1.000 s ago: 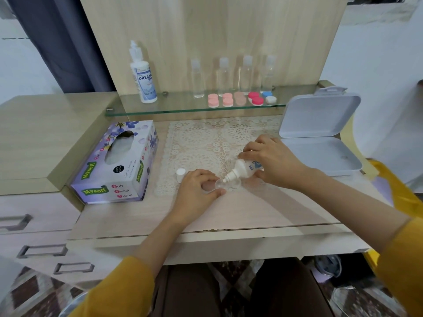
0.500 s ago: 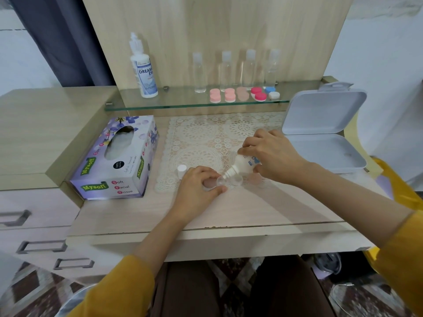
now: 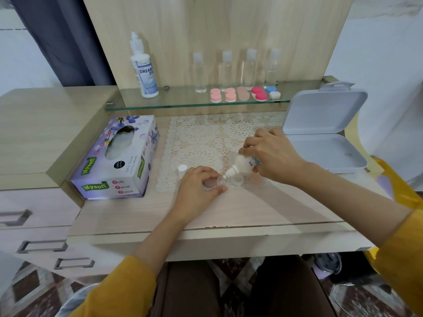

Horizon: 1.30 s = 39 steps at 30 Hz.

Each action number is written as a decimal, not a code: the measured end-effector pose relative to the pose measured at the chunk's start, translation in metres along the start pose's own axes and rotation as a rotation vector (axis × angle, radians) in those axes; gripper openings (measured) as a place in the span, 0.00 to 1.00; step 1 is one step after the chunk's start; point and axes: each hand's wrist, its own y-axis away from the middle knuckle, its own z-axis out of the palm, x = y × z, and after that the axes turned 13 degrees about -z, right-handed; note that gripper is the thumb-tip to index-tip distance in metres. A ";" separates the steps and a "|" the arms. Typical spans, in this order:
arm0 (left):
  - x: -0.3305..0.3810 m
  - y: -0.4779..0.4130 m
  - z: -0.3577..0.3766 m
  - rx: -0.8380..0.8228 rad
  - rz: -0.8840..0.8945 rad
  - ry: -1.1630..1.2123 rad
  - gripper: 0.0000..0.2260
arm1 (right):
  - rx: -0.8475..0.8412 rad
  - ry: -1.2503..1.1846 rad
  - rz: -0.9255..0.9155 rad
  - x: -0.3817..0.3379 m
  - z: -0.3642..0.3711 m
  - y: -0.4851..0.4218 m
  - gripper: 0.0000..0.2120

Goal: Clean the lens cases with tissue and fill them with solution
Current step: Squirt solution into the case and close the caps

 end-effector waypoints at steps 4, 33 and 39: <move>0.000 0.000 0.000 -0.006 0.005 -0.009 0.13 | -0.005 0.009 -0.008 -0.001 0.001 0.000 0.23; 0.002 0.003 -0.001 0.008 0.006 0.005 0.12 | 0.066 -0.066 0.004 0.014 0.002 0.026 0.23; 0.004 0.003 -0.002 0.011 -0.003 0.022 0.12 | 0.111 -0.073 0.007 0.015 0.003 0.027 0.23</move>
